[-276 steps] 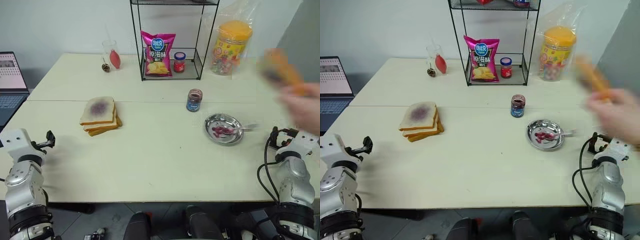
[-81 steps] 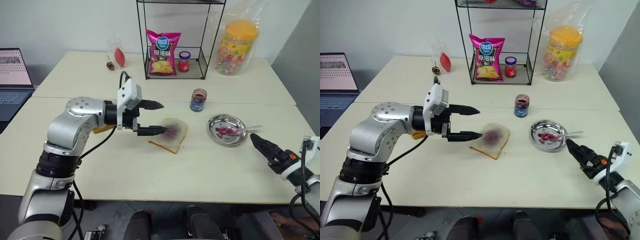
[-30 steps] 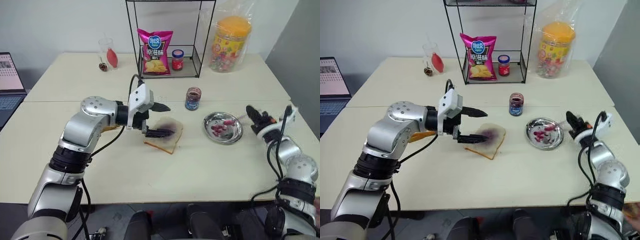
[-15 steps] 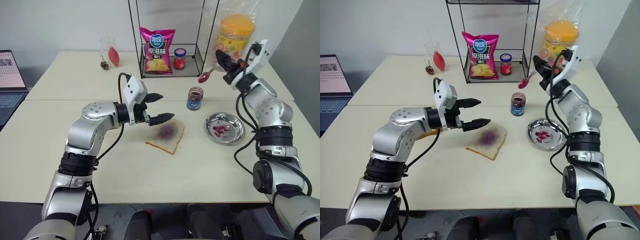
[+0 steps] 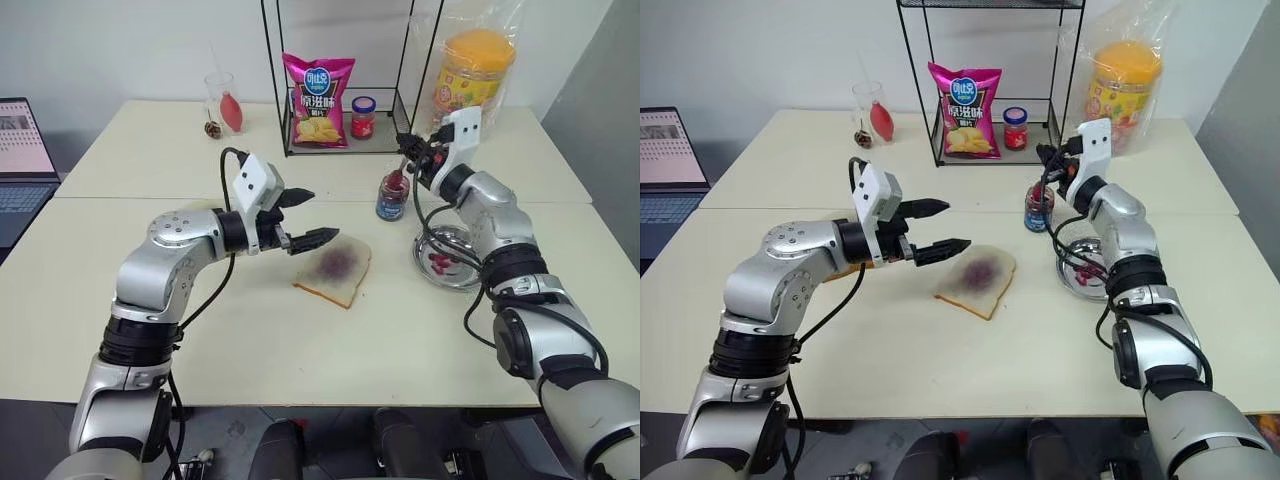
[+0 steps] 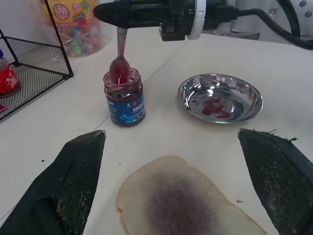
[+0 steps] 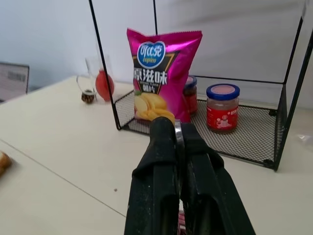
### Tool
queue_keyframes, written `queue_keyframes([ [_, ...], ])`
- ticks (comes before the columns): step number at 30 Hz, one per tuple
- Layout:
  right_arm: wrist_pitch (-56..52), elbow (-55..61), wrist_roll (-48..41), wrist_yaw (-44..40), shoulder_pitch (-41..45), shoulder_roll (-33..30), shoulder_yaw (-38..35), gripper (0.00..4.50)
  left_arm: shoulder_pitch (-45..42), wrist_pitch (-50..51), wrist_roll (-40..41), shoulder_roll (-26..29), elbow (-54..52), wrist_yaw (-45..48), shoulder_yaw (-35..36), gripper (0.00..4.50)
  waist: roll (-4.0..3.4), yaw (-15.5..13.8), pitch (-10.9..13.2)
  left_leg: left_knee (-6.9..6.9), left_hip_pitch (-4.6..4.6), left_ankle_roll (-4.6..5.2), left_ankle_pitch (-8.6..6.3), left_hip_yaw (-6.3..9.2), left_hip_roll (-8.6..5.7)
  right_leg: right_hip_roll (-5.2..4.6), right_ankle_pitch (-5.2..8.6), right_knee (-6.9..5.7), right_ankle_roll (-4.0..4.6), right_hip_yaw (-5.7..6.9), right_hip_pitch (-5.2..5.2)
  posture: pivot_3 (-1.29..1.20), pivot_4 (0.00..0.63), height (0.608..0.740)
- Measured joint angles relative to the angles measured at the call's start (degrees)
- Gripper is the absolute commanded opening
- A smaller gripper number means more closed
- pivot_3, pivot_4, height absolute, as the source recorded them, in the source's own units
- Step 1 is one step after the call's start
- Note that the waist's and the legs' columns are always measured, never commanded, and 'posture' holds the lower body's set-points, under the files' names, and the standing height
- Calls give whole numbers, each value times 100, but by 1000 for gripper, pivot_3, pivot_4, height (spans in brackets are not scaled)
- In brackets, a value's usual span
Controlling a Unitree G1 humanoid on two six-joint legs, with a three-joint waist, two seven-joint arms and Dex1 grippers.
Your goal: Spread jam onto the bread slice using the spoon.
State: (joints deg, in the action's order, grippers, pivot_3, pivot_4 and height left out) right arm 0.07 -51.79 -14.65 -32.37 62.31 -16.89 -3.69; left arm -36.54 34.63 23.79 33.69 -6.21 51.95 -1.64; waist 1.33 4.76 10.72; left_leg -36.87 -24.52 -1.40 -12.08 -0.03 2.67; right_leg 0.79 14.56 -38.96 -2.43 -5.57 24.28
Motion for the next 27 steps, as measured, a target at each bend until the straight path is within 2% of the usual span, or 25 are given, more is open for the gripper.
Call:
queue_keyframes([
  [8,656,-643,689,90,116,17,232,89,4,11,33,16,-30,-16,8,4500,0,2,0,0,1,-1,0,0,0,0,-1,-1,1,0,0,0,150,740],
  [16,281,-925,633,104,153,123,27,89,3,0,29,18,-30,-23,8,4500,0,3,0,0,2,-1,1,0,0,0,-1,-2,2,0,-1,0,150,740],
  [27,-1581,-990,-778,709,743,214,-1609,89,0,-19,18,5,-16,-116,0,4500,0,2,0,0,2,-1,0,-1,0,0,-1,-1,2,-1,-2,0,150,740],
])
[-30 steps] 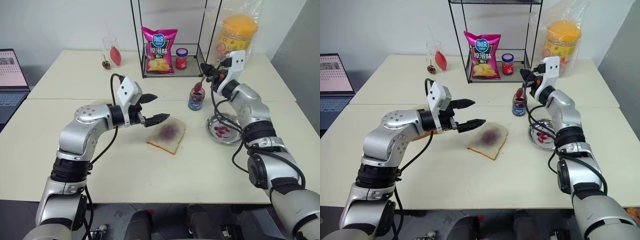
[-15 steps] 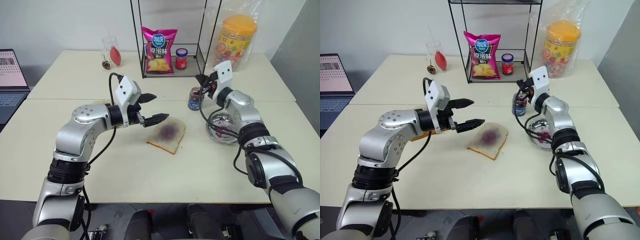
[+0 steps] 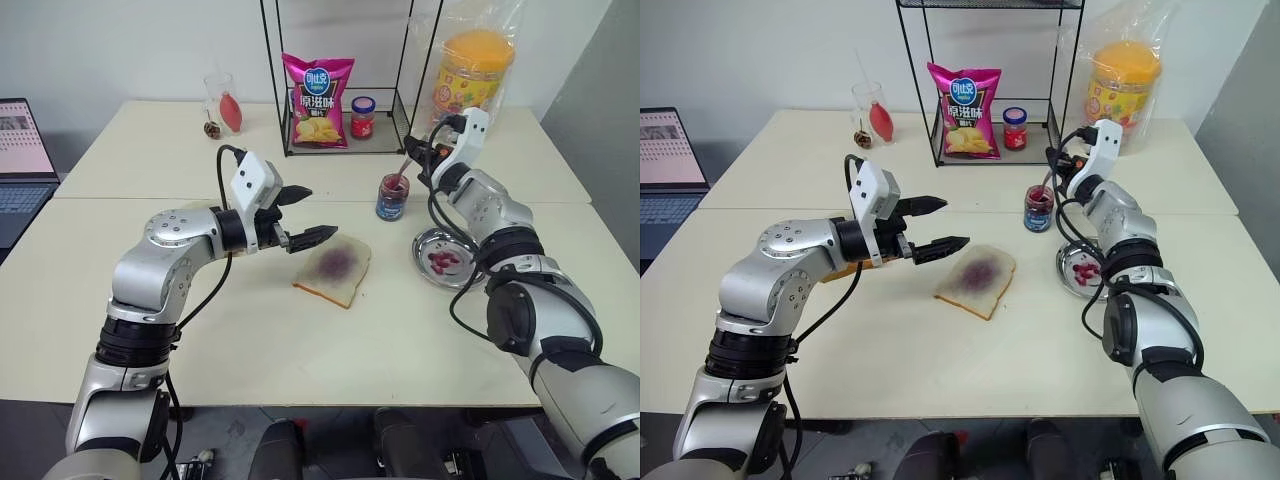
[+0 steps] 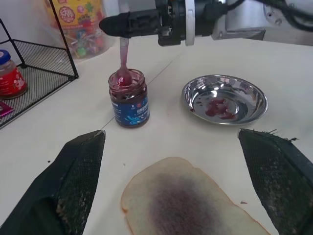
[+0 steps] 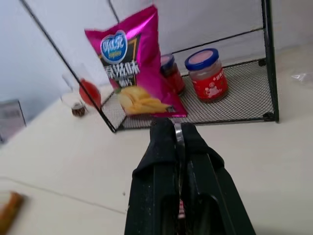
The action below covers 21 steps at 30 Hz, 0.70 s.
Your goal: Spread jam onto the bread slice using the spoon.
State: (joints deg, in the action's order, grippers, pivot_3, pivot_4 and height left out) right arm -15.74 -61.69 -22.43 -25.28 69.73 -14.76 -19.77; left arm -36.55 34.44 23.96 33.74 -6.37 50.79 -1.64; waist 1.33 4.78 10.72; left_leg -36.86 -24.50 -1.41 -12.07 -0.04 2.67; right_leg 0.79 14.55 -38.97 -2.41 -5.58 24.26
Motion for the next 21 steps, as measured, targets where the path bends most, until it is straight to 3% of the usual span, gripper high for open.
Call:
queue_keyframes([
  [13,-1063,-180,-915,973,79,-27,-1168,89,-38,-133,-34,-12,156,8,-24,4500,0,11,0,2,0,0,0,-2,0,1,0,1,0,-1,1,0,150,740],
  [21,-401,-62,-266,750,67,-9,-421,89,-86,-207,-53,-11,227,51,-33,4500,0,19,0,2,-1,0,0,-2,0,1,1,1,-1,-1,1,0,150,740],
])
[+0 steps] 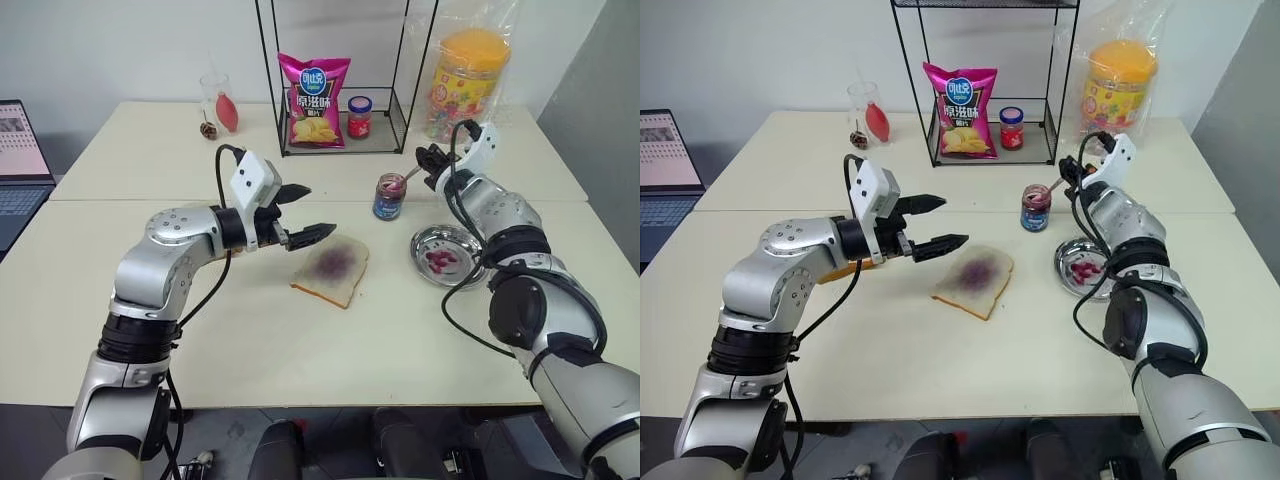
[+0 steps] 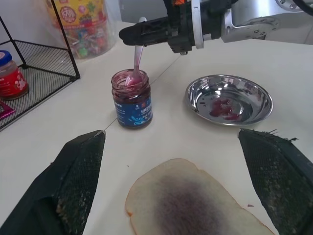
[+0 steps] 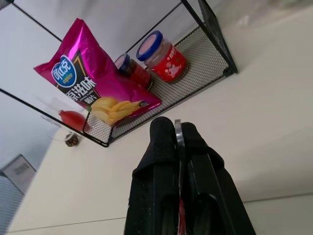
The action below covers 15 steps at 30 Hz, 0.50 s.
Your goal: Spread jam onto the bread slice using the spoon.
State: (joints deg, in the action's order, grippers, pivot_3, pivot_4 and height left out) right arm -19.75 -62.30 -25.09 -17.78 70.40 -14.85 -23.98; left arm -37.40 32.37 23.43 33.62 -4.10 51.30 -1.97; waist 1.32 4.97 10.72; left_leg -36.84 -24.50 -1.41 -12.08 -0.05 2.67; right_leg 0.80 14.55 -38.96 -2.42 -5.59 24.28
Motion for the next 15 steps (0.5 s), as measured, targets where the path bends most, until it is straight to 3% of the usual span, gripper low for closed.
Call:
queue_keyframes([
  [15,1382,464,1492,-819,-341,122,1636,89,-14,-17,-2,-2,10,-4,-4,4500,0,0,0,-1,0,0,0,3,1,0,0,-2,1,2,0,0,150,740],
])
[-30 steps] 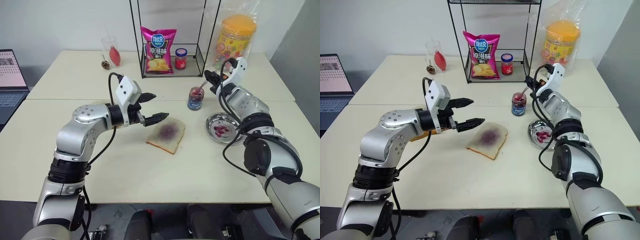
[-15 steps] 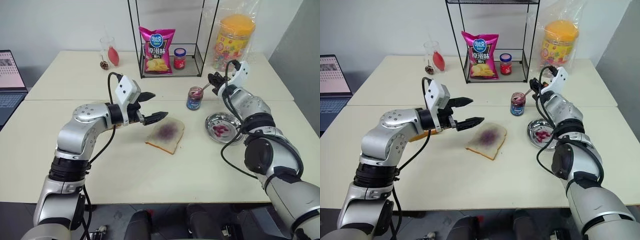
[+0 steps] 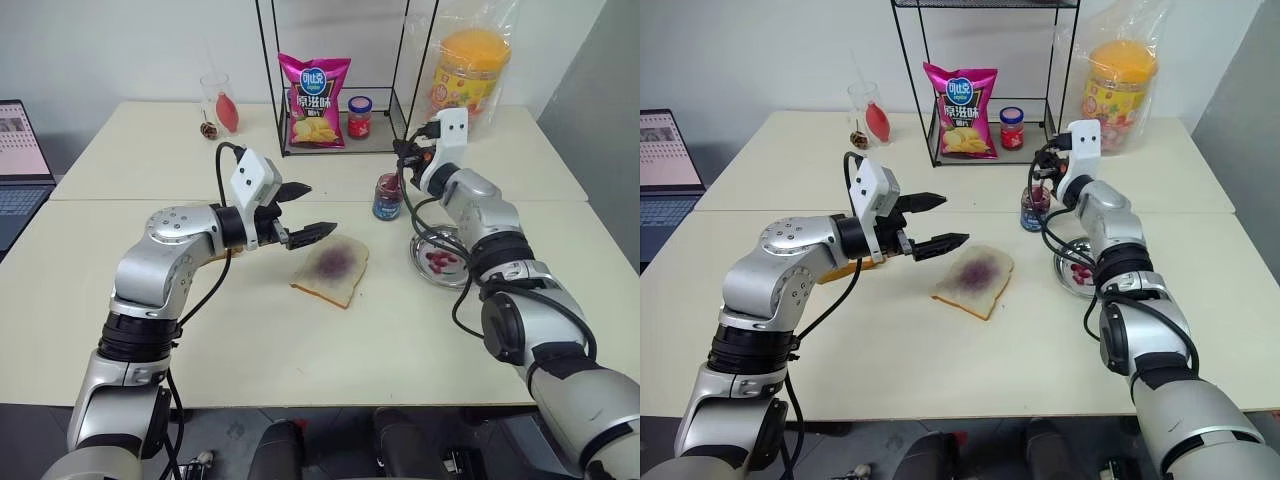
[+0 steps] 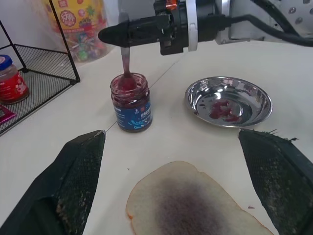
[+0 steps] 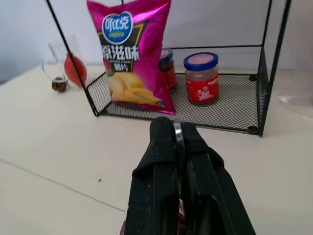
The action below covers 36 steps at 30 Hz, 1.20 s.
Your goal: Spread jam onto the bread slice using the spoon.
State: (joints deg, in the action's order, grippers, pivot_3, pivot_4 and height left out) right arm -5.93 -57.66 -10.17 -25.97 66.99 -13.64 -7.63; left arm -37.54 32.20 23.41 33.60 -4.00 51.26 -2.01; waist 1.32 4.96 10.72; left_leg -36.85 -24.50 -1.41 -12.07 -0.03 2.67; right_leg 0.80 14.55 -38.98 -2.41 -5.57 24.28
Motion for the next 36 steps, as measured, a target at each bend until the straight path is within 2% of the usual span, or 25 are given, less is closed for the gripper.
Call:
queue_keyframes([
  [7,19,-6,12,-3,-100,11,-50,89,1,0,2,0,-1,-37,0,4500,0,-3,0,-1,0,0,0,1,0,0,0,-1,0,0,0,0,150,740],
  [18,-1382,-169,-1214,573,163,114,-1397,89,0,-6,-1,0,0,-46,0,4500,0,-3,0,0,0,0,0,0,0,0,0,-1,0,0,0,0,150,740],
  [25,-1883,-355,-1847,1087,270,85,-2148,89,-2,-14,-3,-1,4,-47,0,4500,0,2,0,0,0,0,0,-2,0,0,0,0,0,-2,0,0,150,740],
  [36,-1938,-391,-1890,1244,372,39,-2210,89,-12,-24,-9,-9,15,-38,0,4500,0,4,0,1,0,0,0,-2,0,1,0,1,0,-1,0,0,150,740],
])
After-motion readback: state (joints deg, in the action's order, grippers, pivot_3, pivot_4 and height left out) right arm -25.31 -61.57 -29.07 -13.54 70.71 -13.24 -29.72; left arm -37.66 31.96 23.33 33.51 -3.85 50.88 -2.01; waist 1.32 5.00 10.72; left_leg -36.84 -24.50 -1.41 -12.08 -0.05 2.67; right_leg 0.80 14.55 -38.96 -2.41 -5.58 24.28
